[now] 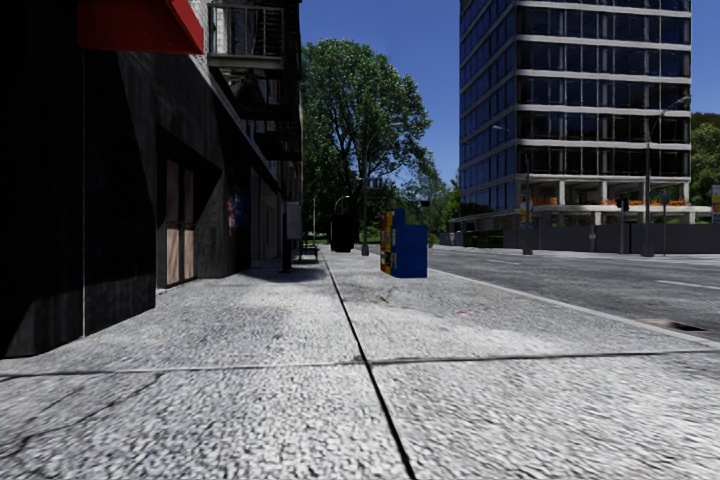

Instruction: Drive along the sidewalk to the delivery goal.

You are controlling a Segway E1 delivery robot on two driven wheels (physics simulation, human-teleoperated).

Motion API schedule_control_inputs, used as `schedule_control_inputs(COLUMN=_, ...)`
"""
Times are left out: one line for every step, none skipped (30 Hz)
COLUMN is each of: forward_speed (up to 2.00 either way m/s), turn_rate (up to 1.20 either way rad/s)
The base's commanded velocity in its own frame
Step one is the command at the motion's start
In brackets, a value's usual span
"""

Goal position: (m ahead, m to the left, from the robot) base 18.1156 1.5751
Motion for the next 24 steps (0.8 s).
schedule_control_inputs(forward_speed=2.00, turn_rate=0.00)
schedule_control_inputs(forward_speed=2.00, turn_rate=0.00)
schedule_control_inputs(forward_speed=2.00, turn_rate=0.00)
schedule_control_inputs(forward_speed=2.00, turn_rate=0.00)
schedule_control_inputs(forward_speed=2.00, turn_rate=0.00)
schedule_control_inputs(forward_speed=2.00, turn_rate=0.00)
schedule_control_inputs(forward_speed=2.00, turn_rate=0.00)
schedule_control_inputs(forward_speed=2.00, turn_rate=0.00)
schedule_control_inputs(forward_speed=2.00, turn_rate=0.00)
schedule_control_inputs(forward_speed=2.00, turn_rate=0.00)
schedule_control_inputs(forward_speed=2.00, turn_rate=0.00)
schedule_control_inputs(forward_speed=2.00, turn_rate=0.00)
schedule_control_inputs(forward_speed=2.00, turn_rate=0.00)
schedule_control_inputs(forward_speed=2.00, turn_rate=0.00)
schedule_control_inputs(forward_speed=2.00, turn_rate=0.00)
schedule_control_inputs(forward_speed=2.00, turn_rate=0.00)
schedule_control_inputs(forward_speed=2.00, turn_rate=0.00)
schedule_control_inputs(forward_speed=2.00, turn_rate=0.00)
schedule_control_inputs(forward_speed=2.00, turn_rate=0.00)
schedule_control_inputs(forward_speed=2.00, turn_rate=0.00)
schedule_control_inputs(forward_speed=2.00, turn_rate=0.00)
schedule_control_inputs(forward_speed=2.00, turn_rate=0.00)
schedule_control_inputs(forward_speed=2.00, turn_rate=0.00)
schedule_control_inputs(forward_speed=2.00, turn_rate=0.00)
